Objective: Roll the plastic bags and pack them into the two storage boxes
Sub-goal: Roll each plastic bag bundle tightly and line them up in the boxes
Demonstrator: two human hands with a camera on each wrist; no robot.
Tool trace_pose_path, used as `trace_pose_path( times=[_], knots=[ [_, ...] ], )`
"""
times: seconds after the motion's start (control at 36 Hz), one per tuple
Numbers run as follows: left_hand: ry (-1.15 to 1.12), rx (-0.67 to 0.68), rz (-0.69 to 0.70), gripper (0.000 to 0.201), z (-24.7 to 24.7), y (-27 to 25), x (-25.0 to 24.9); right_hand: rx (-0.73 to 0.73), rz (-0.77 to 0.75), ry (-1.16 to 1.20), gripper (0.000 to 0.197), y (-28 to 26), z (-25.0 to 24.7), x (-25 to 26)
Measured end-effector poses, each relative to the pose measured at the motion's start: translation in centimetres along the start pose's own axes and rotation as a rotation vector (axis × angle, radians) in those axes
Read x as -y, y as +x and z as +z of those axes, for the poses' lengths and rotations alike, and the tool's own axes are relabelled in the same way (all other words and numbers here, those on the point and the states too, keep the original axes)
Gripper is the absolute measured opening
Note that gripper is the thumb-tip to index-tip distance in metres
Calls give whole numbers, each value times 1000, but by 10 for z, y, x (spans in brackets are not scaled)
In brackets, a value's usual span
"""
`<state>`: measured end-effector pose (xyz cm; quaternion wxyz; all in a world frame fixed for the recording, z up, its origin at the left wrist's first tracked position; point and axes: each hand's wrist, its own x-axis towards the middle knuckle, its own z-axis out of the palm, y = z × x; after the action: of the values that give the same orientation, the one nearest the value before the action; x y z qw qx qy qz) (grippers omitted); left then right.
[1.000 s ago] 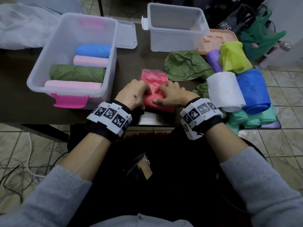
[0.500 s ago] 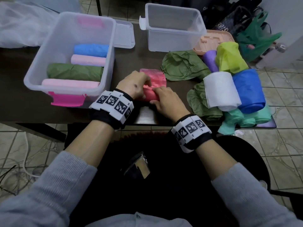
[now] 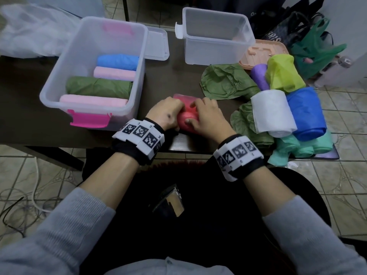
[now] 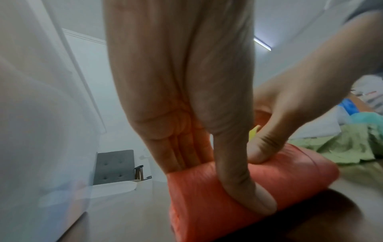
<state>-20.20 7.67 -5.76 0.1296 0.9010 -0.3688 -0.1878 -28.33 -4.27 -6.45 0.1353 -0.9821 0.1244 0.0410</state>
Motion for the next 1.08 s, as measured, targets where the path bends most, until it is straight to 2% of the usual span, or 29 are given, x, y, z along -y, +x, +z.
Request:
trace_pose_path(
  times=[0.03,0.08,0.17,0.22,0.31,0.44,0.5,0.61,0.67,0.72,0.89,0.97,1.08],
  knots=[
    [-9,10,-5,58,-2,2,0,-78,-23,-20,40,-5,4,2],
    [-37,39,-21,57,-5,5,1,-141,-64,-38,39,-13,12,3],
    [-58,73,-29,55,-7,12,2,-97,-61,-20,53,-19,19,0],
    [-72,34,-25,56,-6,15,4,-83,-59,-18,53,-16,19,-3],
    [-111,-81,-17,50,-5,16,7,-15,-53,42,48,-5,11,-8],
    [-214,-75,-55,39,-1,15,12,206,-44,-21,46,24,-12,-10],
    [-236,-74,-61,39,-3,14,12,257,-19,-25,61,33,-19,-10],
    [-241,-78,-51,39,-4,15,11,323,22,46,113,44,-18,-8],
    [-239,-81,-48,39,-3,15,10,339,17,13,126,47,-13,-6],
    [-249,-80,-53,38,-2,14,11,330,3,-26,120,47,-8,-5],
    [-259,-75,-53,36,-2,14,11,206,-40,-7,80,38,3,-2],
    [-233,-73,-41,35,-3,13,10,131,-54,9,70,28,6,-1],
    [-224,-57,-26,31,-4,8,8,4,-90,-101,61,10,19,2]
  ],
)
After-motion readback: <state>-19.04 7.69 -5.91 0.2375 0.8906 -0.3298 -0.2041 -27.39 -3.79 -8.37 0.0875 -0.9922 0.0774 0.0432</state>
